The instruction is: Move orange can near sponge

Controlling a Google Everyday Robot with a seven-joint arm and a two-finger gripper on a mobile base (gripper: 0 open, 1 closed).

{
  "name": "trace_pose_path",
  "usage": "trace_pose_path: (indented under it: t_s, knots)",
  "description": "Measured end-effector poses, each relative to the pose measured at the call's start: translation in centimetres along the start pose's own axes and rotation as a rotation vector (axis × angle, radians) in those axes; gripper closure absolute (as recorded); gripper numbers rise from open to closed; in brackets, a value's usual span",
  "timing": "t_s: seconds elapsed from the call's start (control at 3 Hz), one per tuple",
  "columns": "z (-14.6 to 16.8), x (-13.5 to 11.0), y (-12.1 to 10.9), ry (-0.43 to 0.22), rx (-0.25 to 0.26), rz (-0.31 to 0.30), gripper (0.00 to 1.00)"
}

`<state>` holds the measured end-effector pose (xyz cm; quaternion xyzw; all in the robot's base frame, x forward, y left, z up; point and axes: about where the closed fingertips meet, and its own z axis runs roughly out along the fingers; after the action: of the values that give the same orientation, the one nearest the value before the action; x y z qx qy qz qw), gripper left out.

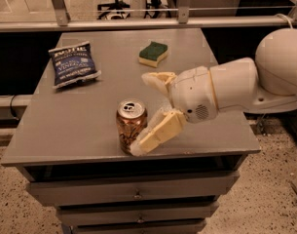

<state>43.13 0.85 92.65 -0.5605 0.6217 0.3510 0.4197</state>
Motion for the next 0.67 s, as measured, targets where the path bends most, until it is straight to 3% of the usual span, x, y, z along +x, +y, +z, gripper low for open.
trace_pose_path:
  t_s: [0.33,0.67]
  knots:
    - [2.27,0.73,0.52,-0.065,-0.012,0.010,0.00]
    - [3.27,1.35,0.58,-0.088,-0.013,0.018,0.00]
